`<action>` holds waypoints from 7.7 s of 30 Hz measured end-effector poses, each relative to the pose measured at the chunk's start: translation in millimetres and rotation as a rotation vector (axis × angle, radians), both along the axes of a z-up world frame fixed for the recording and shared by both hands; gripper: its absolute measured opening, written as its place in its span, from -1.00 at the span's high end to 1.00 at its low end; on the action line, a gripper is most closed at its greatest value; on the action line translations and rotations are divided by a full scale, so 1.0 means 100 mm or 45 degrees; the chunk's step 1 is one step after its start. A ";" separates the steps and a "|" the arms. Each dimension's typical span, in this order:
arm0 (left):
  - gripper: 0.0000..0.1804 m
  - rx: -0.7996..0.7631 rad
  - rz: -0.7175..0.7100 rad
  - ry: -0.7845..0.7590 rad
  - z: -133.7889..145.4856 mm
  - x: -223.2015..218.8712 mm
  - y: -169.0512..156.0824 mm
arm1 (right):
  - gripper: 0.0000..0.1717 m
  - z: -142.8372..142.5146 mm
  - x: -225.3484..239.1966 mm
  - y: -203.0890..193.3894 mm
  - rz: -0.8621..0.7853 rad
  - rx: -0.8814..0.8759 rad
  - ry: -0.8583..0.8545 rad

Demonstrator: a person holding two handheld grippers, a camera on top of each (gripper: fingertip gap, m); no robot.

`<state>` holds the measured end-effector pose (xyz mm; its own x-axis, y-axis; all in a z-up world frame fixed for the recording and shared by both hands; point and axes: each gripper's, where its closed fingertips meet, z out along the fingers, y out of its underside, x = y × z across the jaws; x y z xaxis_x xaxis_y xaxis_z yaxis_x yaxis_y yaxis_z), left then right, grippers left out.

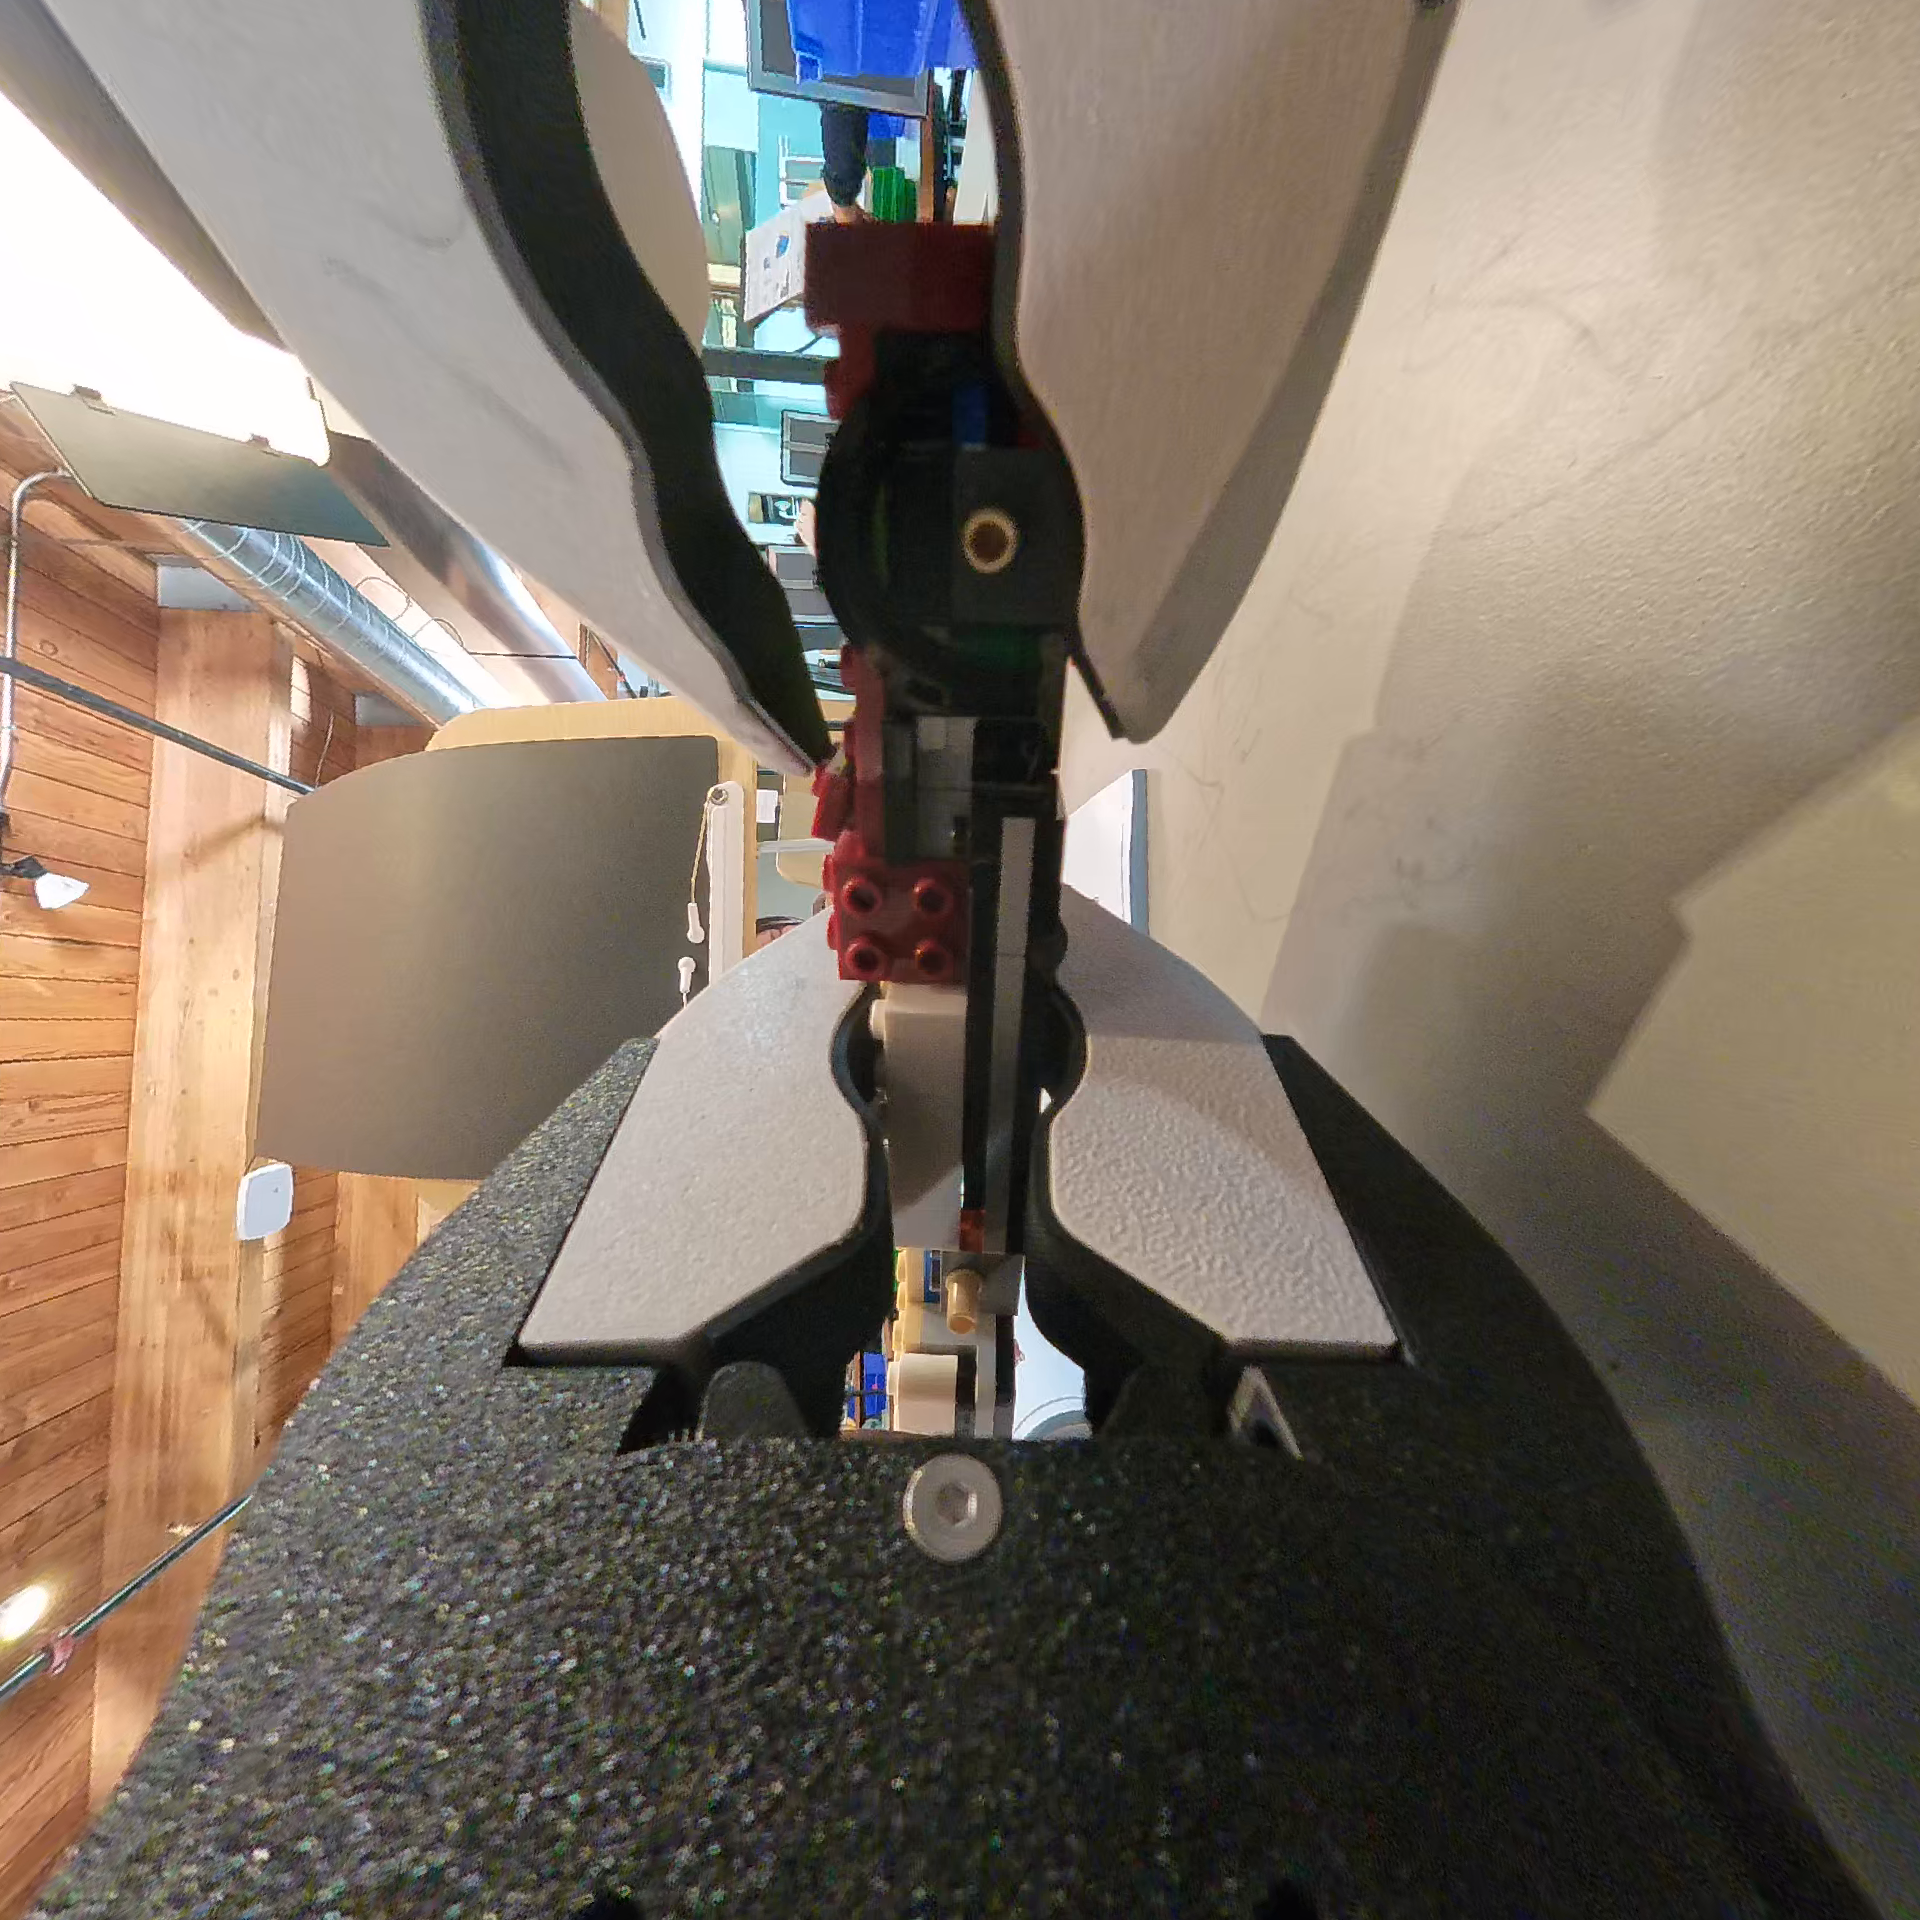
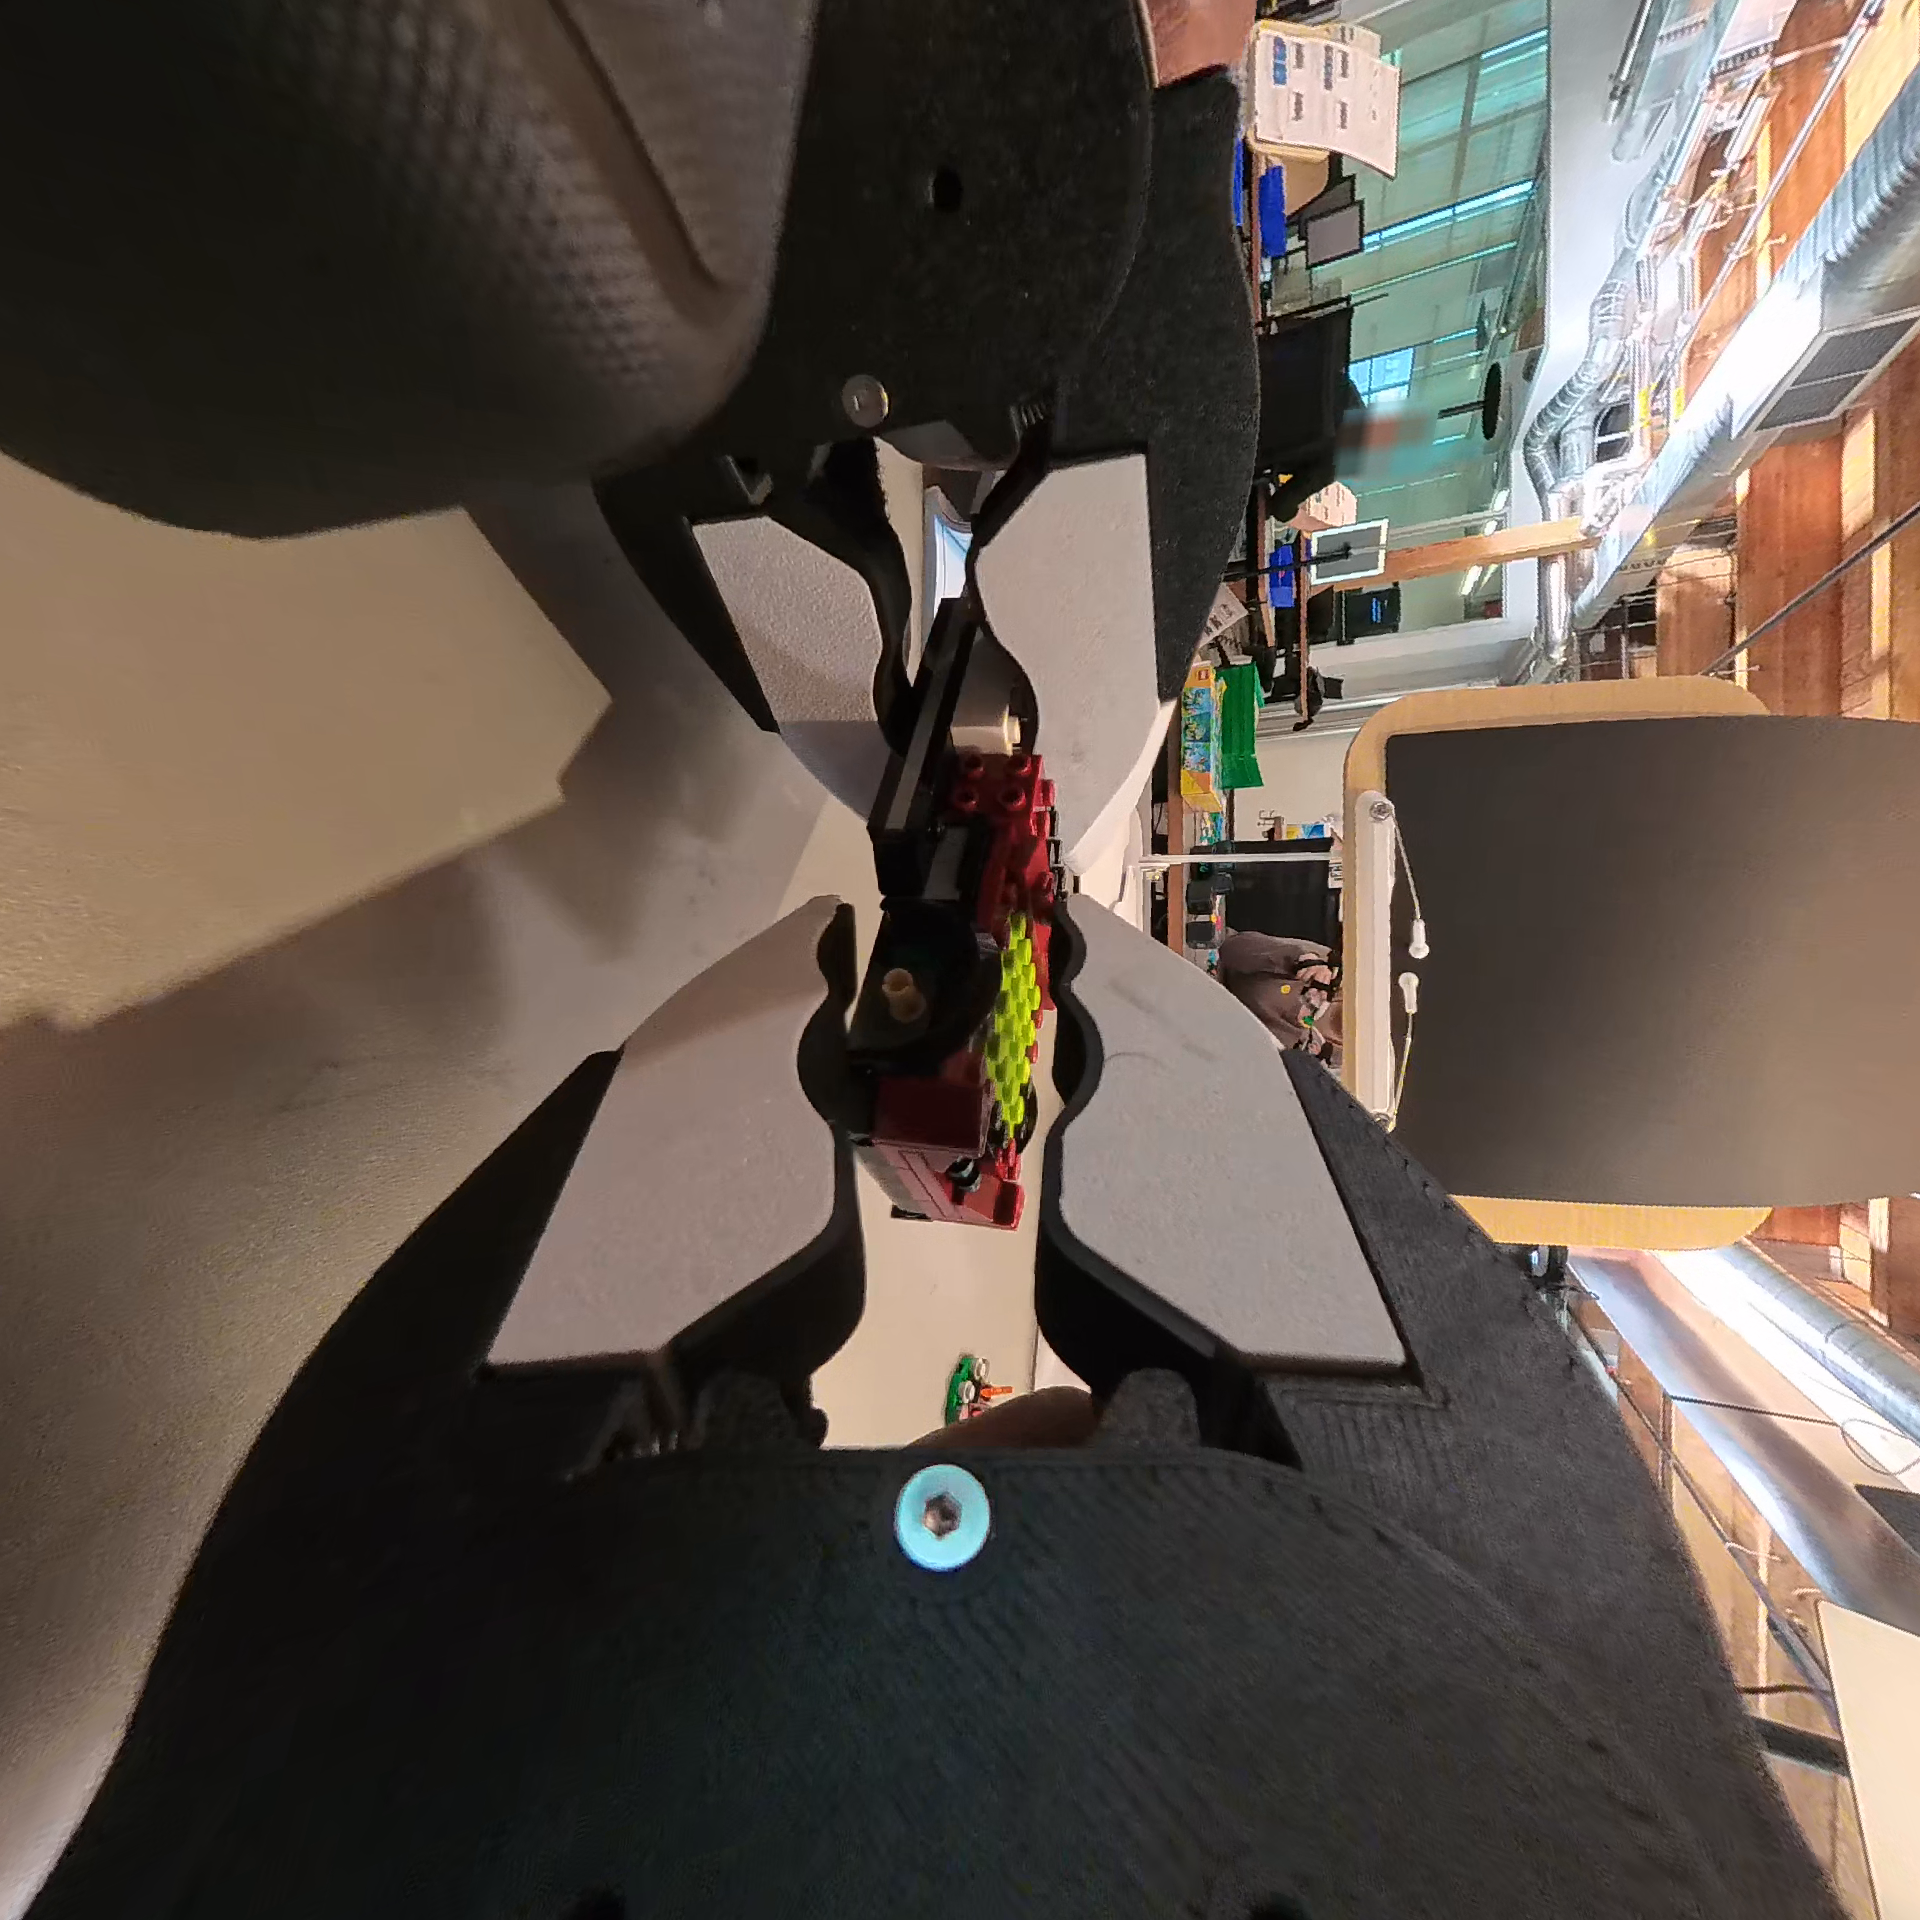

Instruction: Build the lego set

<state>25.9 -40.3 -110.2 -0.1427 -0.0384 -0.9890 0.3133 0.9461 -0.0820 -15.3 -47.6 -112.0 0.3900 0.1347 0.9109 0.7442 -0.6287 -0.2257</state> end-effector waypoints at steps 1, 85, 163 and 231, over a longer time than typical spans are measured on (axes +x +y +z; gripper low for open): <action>0.72 0.003 0.000 0.002 0.00 0.00 0.00 | 0.58 0.00 0.00 0.00 0.000 -0.002 -0.005; 0.72 0.116 0.003 -0.296 0.33 -0.05 0.00 | 0.63 0.25 -0.03 0.03 0.046 0.036 -0.318; 0.72 0.080 -0.001 -0.275 0.28 0.02 0.08 | 0.63 0.19 -0.03 0.05 -0.002 0.078 -0.287; 0.72 0.051 -0.131 -0.075 -0.01 -0.04 -0.11 | 0.74 -0.40 0.15 -1.47 -0.638 0.085 0.709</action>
